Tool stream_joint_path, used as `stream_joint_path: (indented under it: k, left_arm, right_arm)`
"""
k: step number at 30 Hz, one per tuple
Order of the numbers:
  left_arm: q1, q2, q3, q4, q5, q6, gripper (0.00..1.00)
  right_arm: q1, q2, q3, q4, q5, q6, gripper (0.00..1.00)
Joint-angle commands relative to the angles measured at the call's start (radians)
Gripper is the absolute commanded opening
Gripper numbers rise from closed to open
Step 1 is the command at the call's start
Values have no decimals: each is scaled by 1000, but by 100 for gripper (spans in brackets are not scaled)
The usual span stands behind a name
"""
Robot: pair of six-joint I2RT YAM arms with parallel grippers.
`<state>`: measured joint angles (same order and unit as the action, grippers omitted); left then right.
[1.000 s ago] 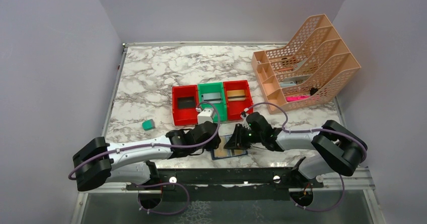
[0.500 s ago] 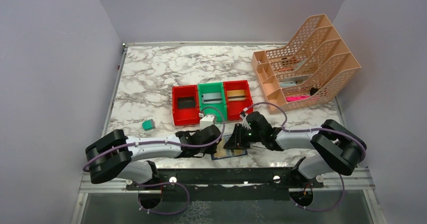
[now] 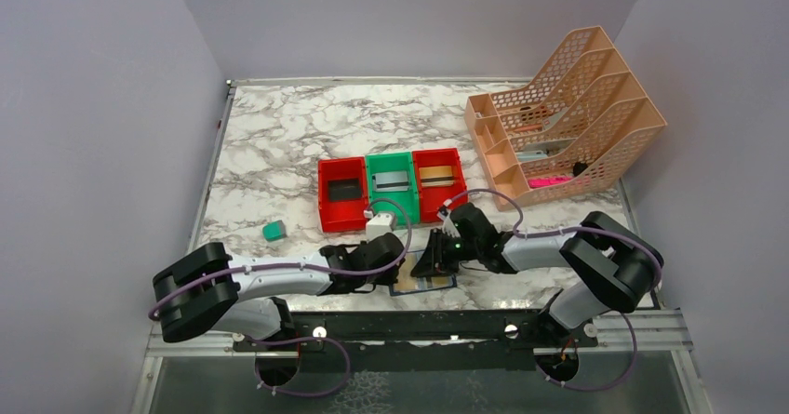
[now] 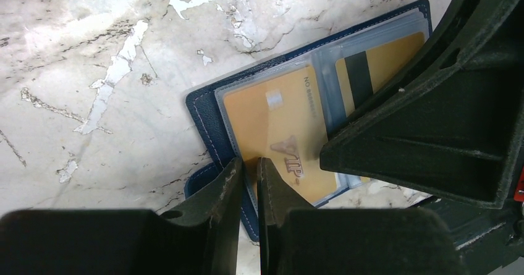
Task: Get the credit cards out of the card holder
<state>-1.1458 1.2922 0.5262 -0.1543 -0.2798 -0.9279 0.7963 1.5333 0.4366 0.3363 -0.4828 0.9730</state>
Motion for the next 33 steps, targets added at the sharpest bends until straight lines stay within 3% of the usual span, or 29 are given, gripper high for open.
stream_joint_path:
  k: [1,4,8,12,18,24,29,33]
  left_arm:
    - [-1,-4,-36,-12,26,-6,17]
    - [-2,-6,-39,-3,36,-2,14]
    - [-2,-8,-43,6,45,-2,10]
    - [-3,-10,-49,17,48,-3,10]
    - [-2,8,-50,46,73,-1,7]
    - [-1,17,-53,76,96,8,0]
    - [-2,11,-72,104,104,4,0]
    - [-2,-1,-85,106,101,-2,0]
  right_arm:
    - [7,25,-10,42,-42,31,22]
    - [7,23,0,20,-21,42,20]
    - [6,-19,44,-186,133,10,29]
    - [7,-29,47,-224,164,-12,31]
    - [7,26,15,-27,-4,2,29]
    - [7,33,13,78,-62,41,26]
    - [7,39,14,146,-97,71,19]
    - [7,22,13,180,-107,95,4]
